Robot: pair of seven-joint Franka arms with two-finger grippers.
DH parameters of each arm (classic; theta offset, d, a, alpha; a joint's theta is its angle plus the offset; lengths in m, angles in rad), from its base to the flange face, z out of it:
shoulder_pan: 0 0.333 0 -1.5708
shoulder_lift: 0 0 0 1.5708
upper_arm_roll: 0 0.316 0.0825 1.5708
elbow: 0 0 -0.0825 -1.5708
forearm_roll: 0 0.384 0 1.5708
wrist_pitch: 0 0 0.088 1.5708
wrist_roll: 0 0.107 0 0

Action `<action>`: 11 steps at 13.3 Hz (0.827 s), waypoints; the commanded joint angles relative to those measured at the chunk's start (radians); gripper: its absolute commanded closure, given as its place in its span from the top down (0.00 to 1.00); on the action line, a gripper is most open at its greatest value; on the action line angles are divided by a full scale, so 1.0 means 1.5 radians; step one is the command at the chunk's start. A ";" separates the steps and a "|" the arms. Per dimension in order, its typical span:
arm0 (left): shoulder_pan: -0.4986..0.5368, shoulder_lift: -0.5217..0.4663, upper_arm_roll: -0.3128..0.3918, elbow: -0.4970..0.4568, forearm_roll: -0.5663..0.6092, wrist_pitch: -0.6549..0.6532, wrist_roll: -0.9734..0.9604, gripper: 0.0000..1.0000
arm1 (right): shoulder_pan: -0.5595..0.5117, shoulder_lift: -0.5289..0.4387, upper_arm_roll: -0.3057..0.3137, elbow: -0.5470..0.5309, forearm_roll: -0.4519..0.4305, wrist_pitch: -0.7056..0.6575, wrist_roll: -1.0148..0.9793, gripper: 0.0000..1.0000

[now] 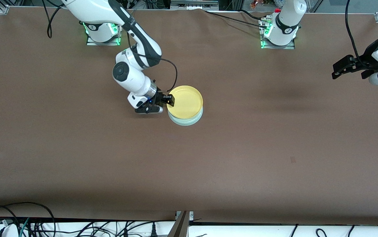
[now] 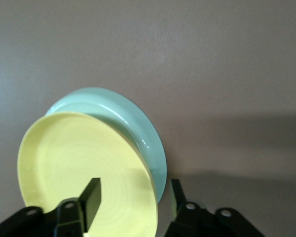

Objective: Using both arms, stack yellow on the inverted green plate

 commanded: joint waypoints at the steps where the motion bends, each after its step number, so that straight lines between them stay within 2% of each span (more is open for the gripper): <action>1: 0.004 0.004 -0.001 0.013 0.014 -0.005 0.022 1.00 | -0.002 -0.021 -0.084 0.136 -0.016 -0.231 -0.009 1.00; 4: 0.004 0.004 0.000 0.014 0.008 -0.003 0.024 1.00 | -0.011 -0.016 -0.169 0.277 -0.070 -0.434 -0.069 1.00; 7: 0.004 0.007 0.000 0.014 0.013 -0.001 0.024 1.00 | -0.030 -0.020 -0.233 0.321 -0.136 -0.525 -0.172 1.00; 9: 0.003 0.008 -0.001 0.013 0.015 -0.001 0.025 1.00 | -0.029 -0.026 -0.281 0.360 -0.145 -0.584 -0.198 1.00; 11: -0.001 0.023 -0.006 0.016 0.017 -0.001 0.018 1.00 | -0.029 -0.026 -0.312 0.414 -0.156 -0.667 -0.216 1.00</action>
